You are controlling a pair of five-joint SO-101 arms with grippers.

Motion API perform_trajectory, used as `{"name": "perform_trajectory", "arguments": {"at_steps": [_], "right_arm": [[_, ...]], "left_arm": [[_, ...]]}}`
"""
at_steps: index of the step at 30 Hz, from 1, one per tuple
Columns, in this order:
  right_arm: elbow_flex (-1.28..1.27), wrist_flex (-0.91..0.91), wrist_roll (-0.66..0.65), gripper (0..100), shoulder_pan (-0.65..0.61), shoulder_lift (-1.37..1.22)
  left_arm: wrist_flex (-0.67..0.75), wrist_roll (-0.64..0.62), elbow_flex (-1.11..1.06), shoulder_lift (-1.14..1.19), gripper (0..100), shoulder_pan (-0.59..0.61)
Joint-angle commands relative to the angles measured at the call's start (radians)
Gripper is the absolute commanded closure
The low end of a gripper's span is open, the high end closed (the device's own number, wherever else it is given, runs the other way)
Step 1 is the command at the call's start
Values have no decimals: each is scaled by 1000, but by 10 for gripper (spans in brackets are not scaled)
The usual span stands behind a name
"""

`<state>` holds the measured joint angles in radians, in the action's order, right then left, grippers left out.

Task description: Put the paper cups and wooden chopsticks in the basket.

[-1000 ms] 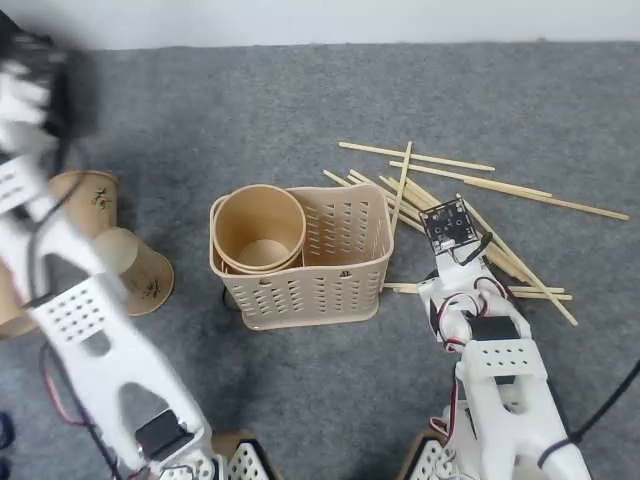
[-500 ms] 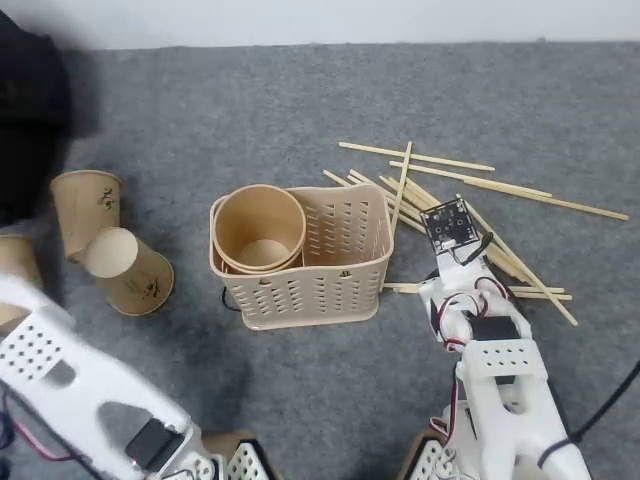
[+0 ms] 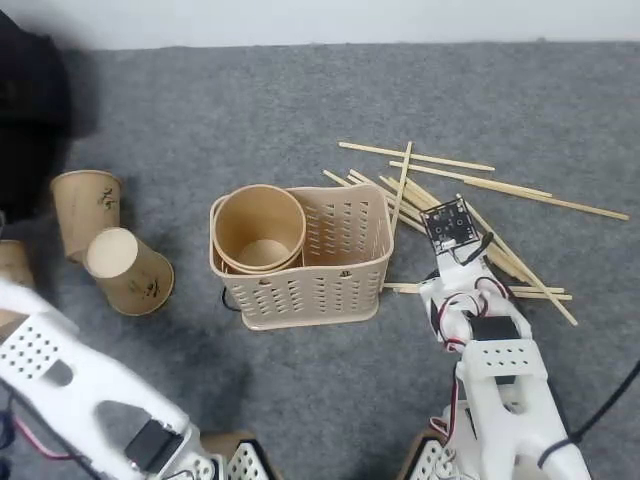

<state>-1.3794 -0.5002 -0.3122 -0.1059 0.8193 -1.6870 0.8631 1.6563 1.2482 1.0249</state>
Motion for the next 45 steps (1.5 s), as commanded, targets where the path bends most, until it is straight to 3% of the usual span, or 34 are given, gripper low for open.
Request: {"name": "perform_trajectory", "arguments": {"at_steps": [1, 7, 14, 25, 31, 37, 45], "right_arm": [[6, 18, -14, 819, -7, 7], [6, 16, -14, 819, -7, 7], [6, 16, -14, 819, -7, 7], [6, 18, -14, 819, -7, 7], [6, 18, -14, 819, -7, 7], [8, 19, -14, 819, -8, 7], [6, 19, -15, 819, -25, 7]], "left_arm": [[-28, 92, 22, -5, 873, -17], [31, 121, 19, 8, 873, -17], [-69, 345, 10, 58, 873, -9], [-71, 632, -16, 38, 875, -26], [-71, 690, -124, 17, 876, -26], [-72, 689, -331, -92, 877, -51], [-68, 655, -852, -408, 878, -204]]}}
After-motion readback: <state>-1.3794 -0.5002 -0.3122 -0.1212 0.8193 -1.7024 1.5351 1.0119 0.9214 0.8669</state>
